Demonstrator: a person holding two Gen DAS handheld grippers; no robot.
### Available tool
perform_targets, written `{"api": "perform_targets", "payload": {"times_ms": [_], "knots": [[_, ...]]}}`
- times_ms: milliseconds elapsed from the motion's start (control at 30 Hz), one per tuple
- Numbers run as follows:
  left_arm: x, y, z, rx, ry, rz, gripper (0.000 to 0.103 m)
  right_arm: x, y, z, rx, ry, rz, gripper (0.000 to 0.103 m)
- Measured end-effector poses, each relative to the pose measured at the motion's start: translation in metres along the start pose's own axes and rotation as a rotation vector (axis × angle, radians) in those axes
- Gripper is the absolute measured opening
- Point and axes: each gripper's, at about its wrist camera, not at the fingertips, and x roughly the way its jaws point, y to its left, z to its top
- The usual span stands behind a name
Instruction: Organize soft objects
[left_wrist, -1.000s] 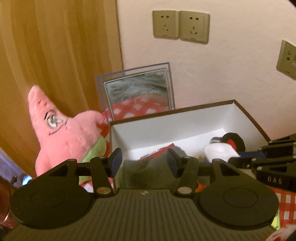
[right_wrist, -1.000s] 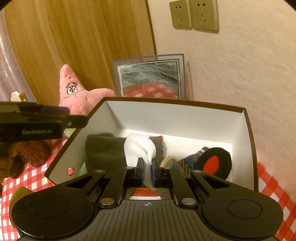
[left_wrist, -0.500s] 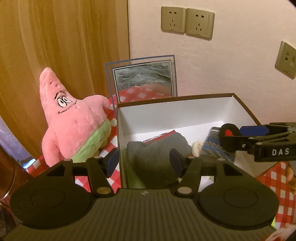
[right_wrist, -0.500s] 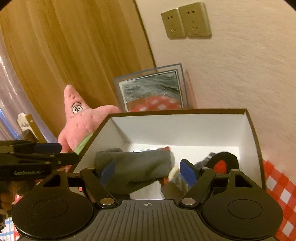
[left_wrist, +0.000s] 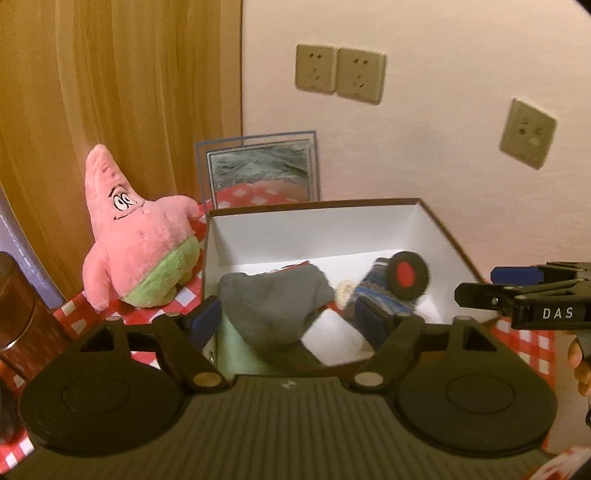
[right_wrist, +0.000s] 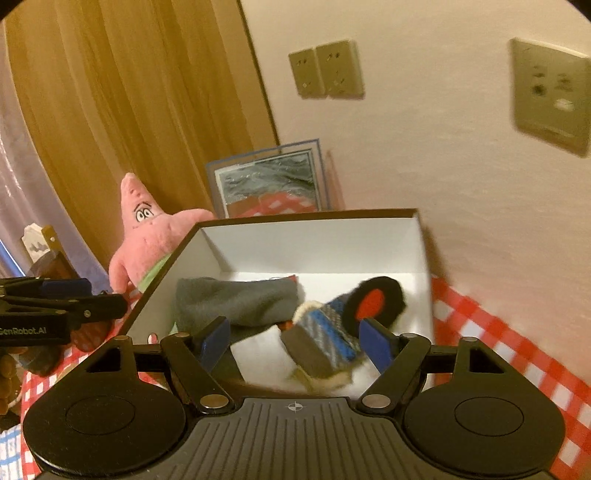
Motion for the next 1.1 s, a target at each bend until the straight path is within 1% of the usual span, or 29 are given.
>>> {"api": "perform_targets", "payload": {"times_ms": [100,167,233,333,400,467,567,600,800,900,1100], "knots": [[-0.022,-0.014,-0.009,-0.003,-0.034,-0.009,0.084,-0.026,-0.001,-0.012,0.004,-0.032,-0.015,0.077],[-0.037,-0.022,-0.017,-0.010,-0.049,-0.018,0.088,-0.043,0.000,-0.020,0.004,-0.037,-0.021,0.077],[-0.051,-0.031,-0.027,-0.018,-0.058,-0.016,0.088,-0.058,0.001,-0.029,0.008,-0.036,-0.026,0.077],[-0.070,-0.046,-0.044,0.000,-0.083,0.038,0.089,-0.079,0.005,-0.042,0.006,-0.028,-0.015,0.077],[-0.082,-0.057,-0.058,0.012,-0.092,0.084,0.089,-0.088,0.008,-0.051,-0.005,-0.002,0.002,0.077],[-0.093,-0.063,-0.070,-0.002,-0.085,0.101,0.089,-0.094,0.010,-0.059,-0.024,0.031,0.030,0.077],[-0.112,-0.070,-0.088,-0.053,-0.076,0.092,0.089,-0.105,0.013,-0.070,-0.047,0.060,0.075,0.077],[-0.119,-0.073,-0.094,-0.070,-0.072,0.099,0.089,-0.108,0.015,-0.073,-0.058,0.064,0.094,0.077],[-0.149,-0.094,-0.125,-0.170,-0.023,0.209,0.087,-0.126,0.017,-0.088,-0.121,0.118,0.184,0.077],[-0.161,-0.109,-0.139,-0.223,0.007,0.251,0.086,-0.132,0.016,-0.096,-0.155,0.146,0.232,0.077],[-0.182,-0.142,-0.164,-0.272,0.064,0.322,0.086,-0.140,0.006,-0.118,-0.191,0.209,0.284,0.077]]}}
